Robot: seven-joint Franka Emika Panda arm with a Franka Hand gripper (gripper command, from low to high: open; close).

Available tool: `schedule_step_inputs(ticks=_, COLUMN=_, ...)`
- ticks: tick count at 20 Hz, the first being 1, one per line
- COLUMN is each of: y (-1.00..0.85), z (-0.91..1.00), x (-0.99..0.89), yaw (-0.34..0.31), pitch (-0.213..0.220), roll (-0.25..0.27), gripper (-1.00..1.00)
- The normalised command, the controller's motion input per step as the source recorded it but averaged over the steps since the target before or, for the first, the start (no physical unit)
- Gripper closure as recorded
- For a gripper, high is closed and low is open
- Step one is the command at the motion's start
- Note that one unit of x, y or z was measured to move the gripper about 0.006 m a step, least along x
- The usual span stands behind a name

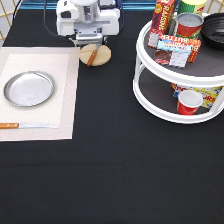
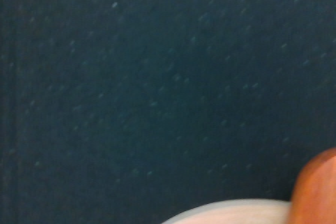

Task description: Arrange plate and fork

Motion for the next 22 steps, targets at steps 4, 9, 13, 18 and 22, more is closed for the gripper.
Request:
schedule_step_inputs(ticks=4, y=0.05, z=-0.40, x=-0.45, yaw=-0.117, pitch=-0.106, roll=-0.002, gripper=-1.00)
schedule_step_inputs(ticks=9, y=-0.03, z=-0.41, x=-0.33, yaw=-0.172, pitch=-0.059, roll=0.000, gripper=-1.00)
schedule_step_inputs(ticks=13, y=-0.01, z=-0.24, x=-0.17, yaw=-0.162, pitch=-0.028, roll=0.002, gripper=-1.00)
schedule_step_inputs(ticks=18, y=0.01, z=-0.29, x=-0.22, yaw=-0.131, pitch=-0.033, roll=0.005, gripper=-1.00)
schedule_step_inputs(ticks=22, y=0.10, z=-0.18, x=-0.17, yaw=-0.082, pitch=-0.021, roll=0.000, gripper=-1.00)
